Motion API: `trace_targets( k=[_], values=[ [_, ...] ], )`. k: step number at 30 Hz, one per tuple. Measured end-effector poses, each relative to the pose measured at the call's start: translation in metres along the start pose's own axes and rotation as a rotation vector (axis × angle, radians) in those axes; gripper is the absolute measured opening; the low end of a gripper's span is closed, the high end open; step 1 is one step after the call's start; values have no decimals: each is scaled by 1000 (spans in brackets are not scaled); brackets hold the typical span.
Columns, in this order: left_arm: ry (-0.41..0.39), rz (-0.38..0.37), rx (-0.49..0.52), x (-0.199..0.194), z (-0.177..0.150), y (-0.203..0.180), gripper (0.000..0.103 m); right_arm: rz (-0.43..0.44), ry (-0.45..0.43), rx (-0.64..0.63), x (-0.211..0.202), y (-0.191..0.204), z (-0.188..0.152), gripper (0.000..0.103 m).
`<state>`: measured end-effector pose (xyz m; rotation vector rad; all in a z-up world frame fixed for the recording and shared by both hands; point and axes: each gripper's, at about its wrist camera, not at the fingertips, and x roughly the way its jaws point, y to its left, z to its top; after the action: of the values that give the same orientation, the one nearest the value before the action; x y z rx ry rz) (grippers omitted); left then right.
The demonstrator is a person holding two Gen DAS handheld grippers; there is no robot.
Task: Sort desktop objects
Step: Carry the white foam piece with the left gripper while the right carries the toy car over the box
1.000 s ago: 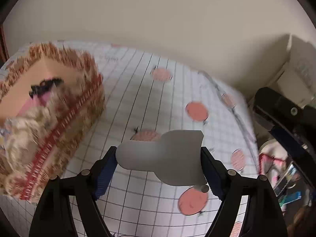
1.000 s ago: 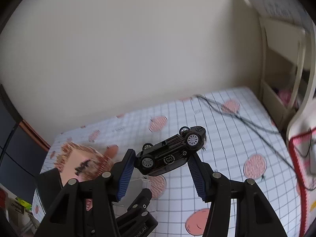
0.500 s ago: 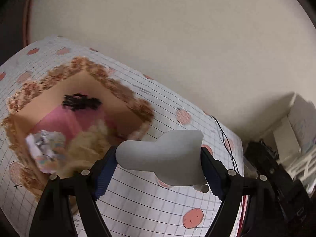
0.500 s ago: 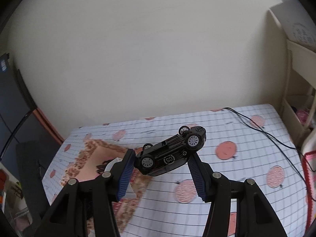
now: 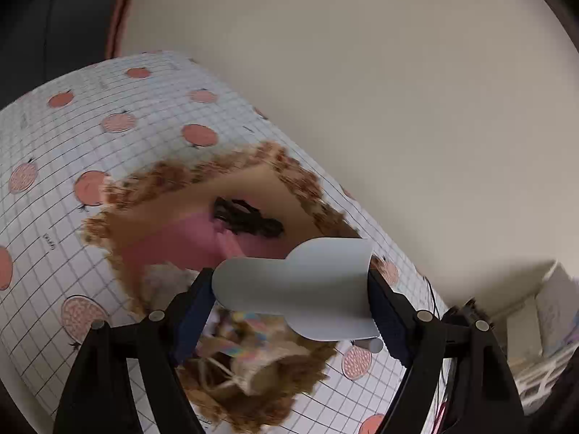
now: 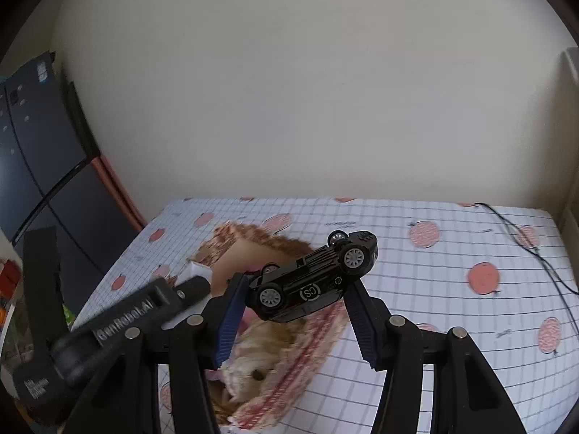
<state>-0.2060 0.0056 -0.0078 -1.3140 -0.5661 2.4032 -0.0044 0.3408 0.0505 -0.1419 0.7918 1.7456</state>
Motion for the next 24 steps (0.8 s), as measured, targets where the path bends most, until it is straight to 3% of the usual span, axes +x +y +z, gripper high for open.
trace_targets(
  k=[12,24],
  values=[
    [-79,80,-95,-21,26,58,82,54,96,-97,33,50,-23,58],
    [-23,139,-78,5,19,63,83,37,172,-102,58,46,-37,58]
  ],
)
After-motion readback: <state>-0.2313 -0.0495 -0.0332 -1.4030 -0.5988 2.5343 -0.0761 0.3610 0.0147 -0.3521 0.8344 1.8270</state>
